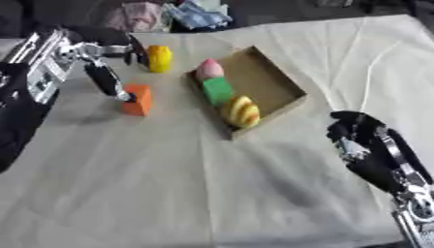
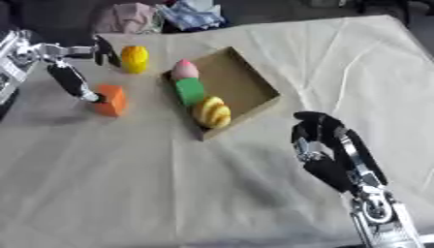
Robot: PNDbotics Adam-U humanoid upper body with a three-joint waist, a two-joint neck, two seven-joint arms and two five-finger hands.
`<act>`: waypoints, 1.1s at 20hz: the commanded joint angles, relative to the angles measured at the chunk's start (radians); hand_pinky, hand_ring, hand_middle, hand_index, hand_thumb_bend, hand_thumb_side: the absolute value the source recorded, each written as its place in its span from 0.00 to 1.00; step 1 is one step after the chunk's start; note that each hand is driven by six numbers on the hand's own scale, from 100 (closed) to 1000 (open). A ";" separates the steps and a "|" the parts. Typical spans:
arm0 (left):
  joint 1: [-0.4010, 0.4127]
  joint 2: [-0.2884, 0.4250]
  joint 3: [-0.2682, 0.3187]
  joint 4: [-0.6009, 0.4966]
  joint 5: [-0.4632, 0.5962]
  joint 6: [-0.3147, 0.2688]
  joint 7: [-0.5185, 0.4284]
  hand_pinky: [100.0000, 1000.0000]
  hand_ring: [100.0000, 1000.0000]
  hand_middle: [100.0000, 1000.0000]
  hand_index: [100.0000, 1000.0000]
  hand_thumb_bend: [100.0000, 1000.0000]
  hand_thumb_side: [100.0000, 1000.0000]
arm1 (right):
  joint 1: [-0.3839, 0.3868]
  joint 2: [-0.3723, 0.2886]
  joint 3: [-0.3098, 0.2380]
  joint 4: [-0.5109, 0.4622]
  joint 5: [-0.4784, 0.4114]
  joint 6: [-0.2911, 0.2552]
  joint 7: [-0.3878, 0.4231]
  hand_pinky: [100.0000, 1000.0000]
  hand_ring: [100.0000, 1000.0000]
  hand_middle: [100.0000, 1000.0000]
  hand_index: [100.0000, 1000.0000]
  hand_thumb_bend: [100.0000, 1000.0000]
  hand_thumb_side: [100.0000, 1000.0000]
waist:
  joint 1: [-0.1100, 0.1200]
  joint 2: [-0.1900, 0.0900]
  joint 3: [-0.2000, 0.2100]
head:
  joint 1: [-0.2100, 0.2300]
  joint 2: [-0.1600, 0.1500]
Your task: Pick up objects on the table and place them in the box.
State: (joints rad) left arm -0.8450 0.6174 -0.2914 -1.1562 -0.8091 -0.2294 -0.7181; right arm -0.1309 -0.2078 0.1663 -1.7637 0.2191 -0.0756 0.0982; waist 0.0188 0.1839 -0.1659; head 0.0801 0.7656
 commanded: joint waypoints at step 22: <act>-0.003 -0.062 0.033 0.127 -0.131 -0.013 0.177 0.69 0.62 0.66 0.73 0.34 0.08 | -0.007 -0.008 -0.007 -0.013 0.000 0.000 -0.005 0.61 0.59 0.54 0.75 0.00 0.46 | -0.009 -0.007 -0.018 | -0.001 0.004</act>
State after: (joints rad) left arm -0.8313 0.5406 -0.2725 -1.0252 -0.9413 -0.2430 -0.5528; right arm -0.1312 -0.2072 0.1661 -1.7637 0.2192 -0.0761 0.0971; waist 0.0188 0.1849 -0.1838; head 0.0797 0.7656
